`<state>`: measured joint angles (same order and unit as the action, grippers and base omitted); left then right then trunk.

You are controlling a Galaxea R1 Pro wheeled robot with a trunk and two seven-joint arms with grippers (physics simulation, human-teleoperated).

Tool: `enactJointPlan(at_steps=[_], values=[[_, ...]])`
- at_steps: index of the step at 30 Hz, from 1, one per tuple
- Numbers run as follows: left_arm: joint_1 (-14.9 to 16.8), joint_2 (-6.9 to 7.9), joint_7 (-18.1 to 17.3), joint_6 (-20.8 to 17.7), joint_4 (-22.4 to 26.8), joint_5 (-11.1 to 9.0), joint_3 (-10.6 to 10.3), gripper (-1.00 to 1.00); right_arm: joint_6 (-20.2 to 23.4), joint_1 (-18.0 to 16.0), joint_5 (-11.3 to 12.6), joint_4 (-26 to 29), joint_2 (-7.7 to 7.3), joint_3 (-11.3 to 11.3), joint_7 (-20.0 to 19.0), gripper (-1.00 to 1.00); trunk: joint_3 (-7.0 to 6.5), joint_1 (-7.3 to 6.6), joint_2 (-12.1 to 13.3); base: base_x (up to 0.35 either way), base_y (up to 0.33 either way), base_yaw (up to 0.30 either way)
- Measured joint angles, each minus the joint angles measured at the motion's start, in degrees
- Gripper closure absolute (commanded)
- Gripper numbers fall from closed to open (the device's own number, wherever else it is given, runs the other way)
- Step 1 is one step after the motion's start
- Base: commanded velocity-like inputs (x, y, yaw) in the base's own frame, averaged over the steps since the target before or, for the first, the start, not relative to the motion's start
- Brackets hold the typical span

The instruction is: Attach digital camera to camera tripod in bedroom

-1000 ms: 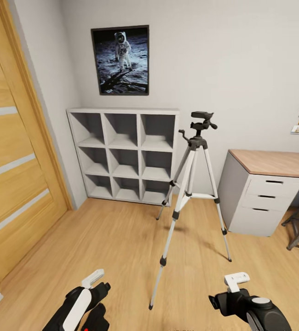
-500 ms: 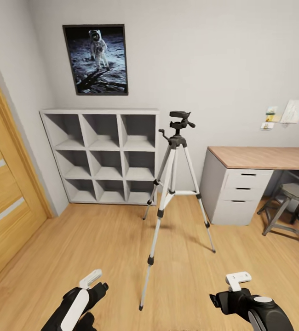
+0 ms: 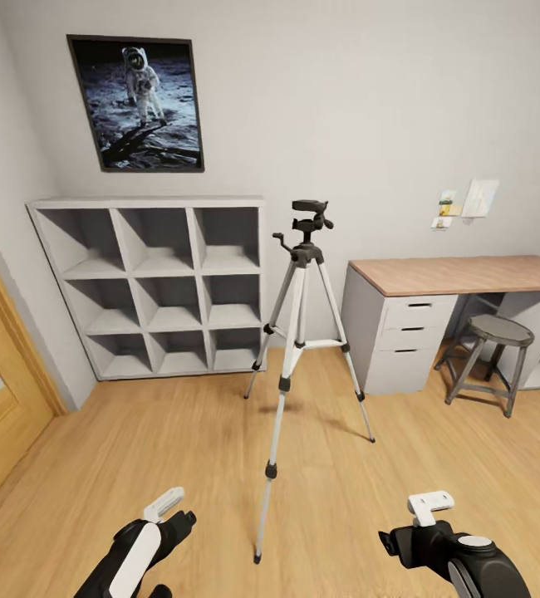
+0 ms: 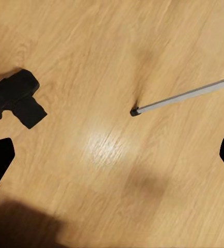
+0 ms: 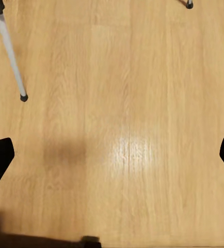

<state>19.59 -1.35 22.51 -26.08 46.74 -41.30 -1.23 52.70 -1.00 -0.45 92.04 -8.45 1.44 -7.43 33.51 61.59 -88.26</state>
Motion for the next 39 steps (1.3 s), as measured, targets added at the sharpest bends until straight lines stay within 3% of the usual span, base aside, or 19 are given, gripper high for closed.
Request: enactJointPlan(at_steps=[39], values=[[0.0,0.03,0.4,-0.2,-0.1,0.1,0.0,-1.0,-0.1,0.0,0.0,0.0,0.07,0.2,-0.1,-1.0,0.0,0.0,0.0,-0.028,0.109,-0.247]])
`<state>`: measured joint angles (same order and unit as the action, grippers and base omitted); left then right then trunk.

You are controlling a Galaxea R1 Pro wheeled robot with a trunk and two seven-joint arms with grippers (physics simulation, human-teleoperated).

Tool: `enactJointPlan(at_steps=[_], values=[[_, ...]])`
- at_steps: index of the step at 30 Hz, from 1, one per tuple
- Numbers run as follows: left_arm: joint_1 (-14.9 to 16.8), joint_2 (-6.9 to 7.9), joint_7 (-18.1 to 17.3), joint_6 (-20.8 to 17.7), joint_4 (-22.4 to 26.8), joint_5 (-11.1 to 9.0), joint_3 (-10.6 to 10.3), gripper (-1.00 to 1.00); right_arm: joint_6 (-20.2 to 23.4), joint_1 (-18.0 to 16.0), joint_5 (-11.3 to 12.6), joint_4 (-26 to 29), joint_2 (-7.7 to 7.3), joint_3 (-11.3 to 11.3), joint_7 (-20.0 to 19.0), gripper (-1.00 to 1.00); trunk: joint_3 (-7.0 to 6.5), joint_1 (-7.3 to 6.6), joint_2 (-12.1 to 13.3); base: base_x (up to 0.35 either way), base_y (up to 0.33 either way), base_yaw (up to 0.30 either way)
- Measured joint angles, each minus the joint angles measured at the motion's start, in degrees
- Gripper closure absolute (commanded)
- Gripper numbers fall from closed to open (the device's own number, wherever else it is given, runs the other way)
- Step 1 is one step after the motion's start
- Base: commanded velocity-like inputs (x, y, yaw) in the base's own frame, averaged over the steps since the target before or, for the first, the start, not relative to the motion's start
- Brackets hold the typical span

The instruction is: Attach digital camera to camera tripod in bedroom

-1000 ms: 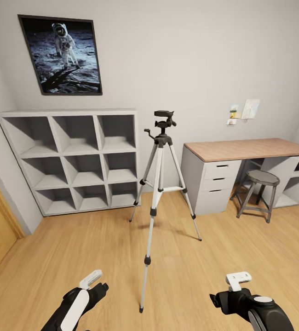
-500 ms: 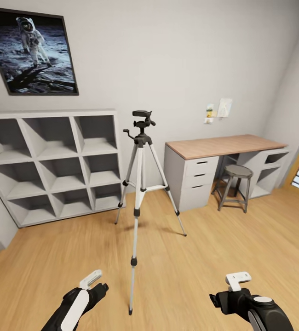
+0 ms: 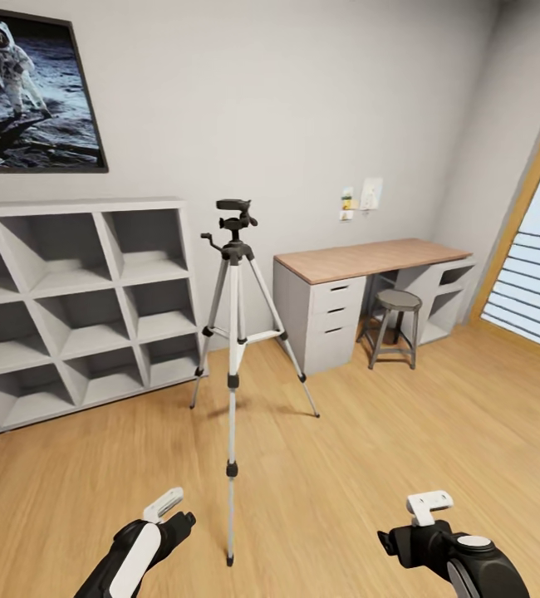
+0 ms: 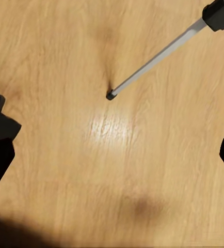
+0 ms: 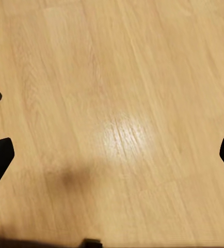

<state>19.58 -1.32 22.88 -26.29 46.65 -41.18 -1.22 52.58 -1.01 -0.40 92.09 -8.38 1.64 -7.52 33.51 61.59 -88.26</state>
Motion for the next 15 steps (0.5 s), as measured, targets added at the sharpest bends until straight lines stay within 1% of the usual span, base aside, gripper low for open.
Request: enactJointPlan(at_steps=[8,11,12,15], values=[[0.0,-0.02,0.3,0.0,0.0,-0.1,0.5,-1.0,-0.2,-0.5,0.0,0.0,0.21,0.1,-0.1,-1.0,0.0,0.0,0.0,-0.007,0.016,-0.027],[0.1,-0.08,0.4,-0.2,0.1,-0.3,0.7,-1.0,-0.3,-1.1,0.1,0.0,0.89,0.1,-0.1,-1.0,0.0,0.0,0.0,-0.002,0.005,-0.008],[0.1,-0.08,0.4,-0.2,0.1,-0.3,0.7,-1.0,-0.3,-1.1,0.0,0.0,0.9,0.1,-0.1,-1.0,0.0,0.0,0.0,-0.002,0.004,-0.006],[0.3,-0.27,1.3,-1.1,0.5,-1.0,2.0,-1.0,-0.2,-1.6,0.0,0.0,1.94,0.2,0.0,-1.0,0.0,0.0,0.0,-0.001,0.002,-0.004]])
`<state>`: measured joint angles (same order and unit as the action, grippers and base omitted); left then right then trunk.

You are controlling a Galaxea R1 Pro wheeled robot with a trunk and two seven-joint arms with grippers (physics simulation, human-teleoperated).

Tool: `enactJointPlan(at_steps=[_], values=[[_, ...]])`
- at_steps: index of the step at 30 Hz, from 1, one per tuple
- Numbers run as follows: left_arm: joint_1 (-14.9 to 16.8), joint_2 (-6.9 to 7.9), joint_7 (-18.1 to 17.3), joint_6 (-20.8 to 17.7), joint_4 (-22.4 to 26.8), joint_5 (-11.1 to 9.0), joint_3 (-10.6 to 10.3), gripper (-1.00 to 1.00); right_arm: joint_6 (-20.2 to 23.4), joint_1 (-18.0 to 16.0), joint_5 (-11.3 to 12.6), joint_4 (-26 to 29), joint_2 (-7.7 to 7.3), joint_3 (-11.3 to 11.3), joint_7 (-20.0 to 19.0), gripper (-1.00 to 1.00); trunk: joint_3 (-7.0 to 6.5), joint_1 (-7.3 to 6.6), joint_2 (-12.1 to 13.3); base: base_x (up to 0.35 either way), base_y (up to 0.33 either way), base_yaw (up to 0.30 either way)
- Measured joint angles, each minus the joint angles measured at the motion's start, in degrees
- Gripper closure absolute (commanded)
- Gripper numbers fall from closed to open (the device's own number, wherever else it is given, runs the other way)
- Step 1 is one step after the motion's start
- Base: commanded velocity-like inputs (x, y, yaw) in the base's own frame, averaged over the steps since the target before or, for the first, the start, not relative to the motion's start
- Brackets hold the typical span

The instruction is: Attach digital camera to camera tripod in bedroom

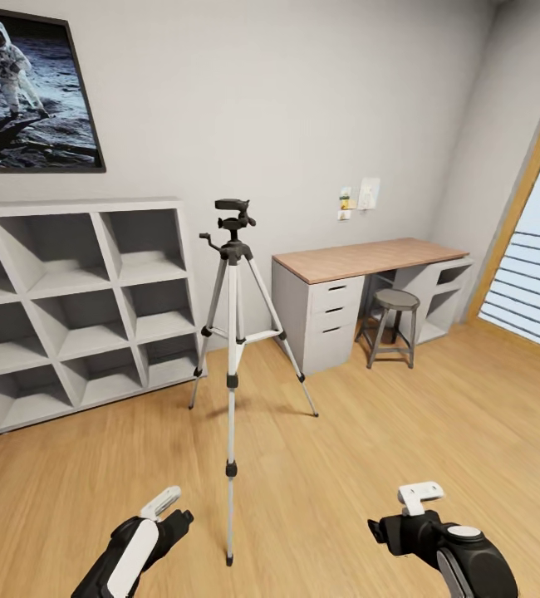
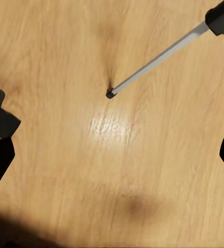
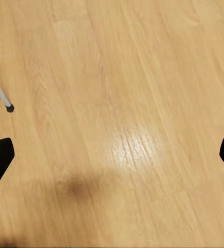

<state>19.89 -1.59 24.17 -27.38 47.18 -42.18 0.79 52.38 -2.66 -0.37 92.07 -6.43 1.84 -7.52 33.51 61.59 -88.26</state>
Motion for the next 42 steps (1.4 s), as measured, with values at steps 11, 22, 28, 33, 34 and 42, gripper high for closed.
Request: enactJointPlan(at_steps=[11,22,28,33,34,42], values=[[2.0,0.38,6.6,-8.2,8.5,-3.5,4.8,-1.0,5.9,-10.4,-0.3,-0.8,2.21,0.0,0.2,-1.0,1.77,2.19,-4.0,0.0,0.001,-0.001],[12.3,3.42,7.7,-13.3,0.7,-3.4,4.9,-1.0,7.4,-25.0,-0.6,-16.6,6.64,0.2,0.6,-1.0,3.77,4.61,-8.4,0.0,0.0,-0.031],[12.9,3.94,7.7,-13.2,-0.6,-3.2,4.8,-1.0,7.4,-25.5,-0.7,-15.5,7.29,0.3,0.6,-1.0,4.84,5.93,-10.8,0.0,0.0,-0.031],[13.1,4.28,7.6,-13.1,-1.0,-2.9,4.7,-1.0,7.4,-25.4,-0.8,-12.7,7.43,0.6,0.6,-1.0,5.74,7.02,-12.8,0.0,0.0,-0.008],[13.1,4.3,7.6,-13.1,-1.0,-2.8,4.6,-1.0,7.4,-25.4,-0.8,-12.2,7.44,0.8,0.6,-1.0,5.92,7.24,-13.2,0.0,0.0,-0.003],[13.1,4.31,7.5,-13.1,-1.1,-2.7,4.5,-1.0,7.4,-25.2,-0.7,-10.7,7.53,2.3,0.6,-1.0,7.36,9.0,-16.4,0.0,0.0,0.038]])
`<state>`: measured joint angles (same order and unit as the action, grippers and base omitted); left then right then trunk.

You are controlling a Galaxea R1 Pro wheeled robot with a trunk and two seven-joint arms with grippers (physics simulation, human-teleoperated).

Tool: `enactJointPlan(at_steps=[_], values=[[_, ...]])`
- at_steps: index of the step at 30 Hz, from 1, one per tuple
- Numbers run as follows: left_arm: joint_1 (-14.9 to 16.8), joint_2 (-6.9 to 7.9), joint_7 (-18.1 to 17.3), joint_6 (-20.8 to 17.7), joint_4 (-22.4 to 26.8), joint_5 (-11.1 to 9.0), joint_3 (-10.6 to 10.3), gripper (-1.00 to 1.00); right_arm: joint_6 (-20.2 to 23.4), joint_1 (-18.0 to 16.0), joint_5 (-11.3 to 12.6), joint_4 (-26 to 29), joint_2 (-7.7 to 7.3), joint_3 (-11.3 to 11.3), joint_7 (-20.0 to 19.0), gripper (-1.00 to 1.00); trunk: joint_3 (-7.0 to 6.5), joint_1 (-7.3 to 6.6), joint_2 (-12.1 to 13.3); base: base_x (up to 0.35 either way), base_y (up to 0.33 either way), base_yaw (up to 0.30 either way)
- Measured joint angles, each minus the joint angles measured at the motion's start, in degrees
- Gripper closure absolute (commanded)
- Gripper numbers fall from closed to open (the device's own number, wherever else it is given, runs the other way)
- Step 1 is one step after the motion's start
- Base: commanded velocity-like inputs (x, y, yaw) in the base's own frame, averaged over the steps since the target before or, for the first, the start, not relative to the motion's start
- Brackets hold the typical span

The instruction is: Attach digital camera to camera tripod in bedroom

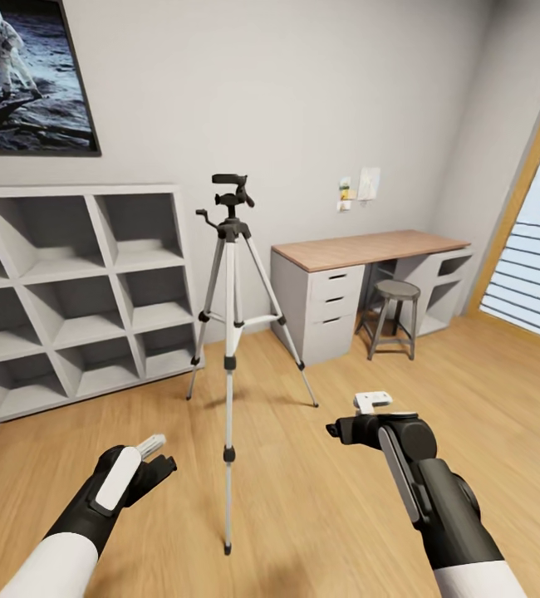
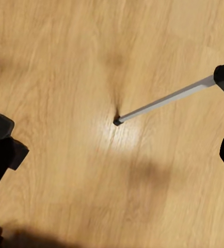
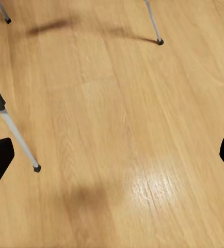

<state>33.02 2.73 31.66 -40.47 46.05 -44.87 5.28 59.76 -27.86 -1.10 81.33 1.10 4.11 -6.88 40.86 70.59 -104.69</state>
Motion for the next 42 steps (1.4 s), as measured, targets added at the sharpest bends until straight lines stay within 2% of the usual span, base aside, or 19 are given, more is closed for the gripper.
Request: enactJointPlan(at_steps=[11,16,18,22,33,42], values=[[0.0,-0.19,-0.1,0.1,-1.6,0.0,0.0,-1.0,0.0,0.0,0.1,0.3,-0.17,0.2,-0.1,-1.0,1.98,2.42,-4.4,0.0,0.0,0.228],[0.0,-0.29,-0.2,0.1,-2.2,0.0,-0.7,-1.0,0.0,0.0,0.2,0.3,-0.33,0.2,-0.2,-1.0,2.89,3.52,-6.4,0.0,0.0,0.184],[0.0,-0.24,-0.2,0.2,-2.5,0.0,-1.6,-1.0,0.0,0.0,0.2,0.3,-0.38,0.1,-0.2,-1.0,3.25,3.96,-7.2,0.0,0.0,0.06],[0.0,-0.2,-0.3,0.2,-2.7,0.0,-2.0,-1.0,0.0,0.0,0.3,0.4,-0.3,0.1,-0.3,-1.0,3.97,4.83,-8.8,0.0,0.0,0.029],[2.7,-0.61,-2.2,0.2,-6.7,0.0,-2.4,-1.0,0.0,0.0,0.3,0.5,-0.2,-0.1,-0.3,-1.0,5.95,7.25,-13.2,0.0,0.0,0.005],[3.2,-0.63,-2.6,0.3,-7.6,0.1,-2.5,-1.0,0.0,0.0,0.3,0.1,-0.25,-0.1,-0.3,-1.0,7.56,9.23,-16.8,0.0,0.0,0.0]])
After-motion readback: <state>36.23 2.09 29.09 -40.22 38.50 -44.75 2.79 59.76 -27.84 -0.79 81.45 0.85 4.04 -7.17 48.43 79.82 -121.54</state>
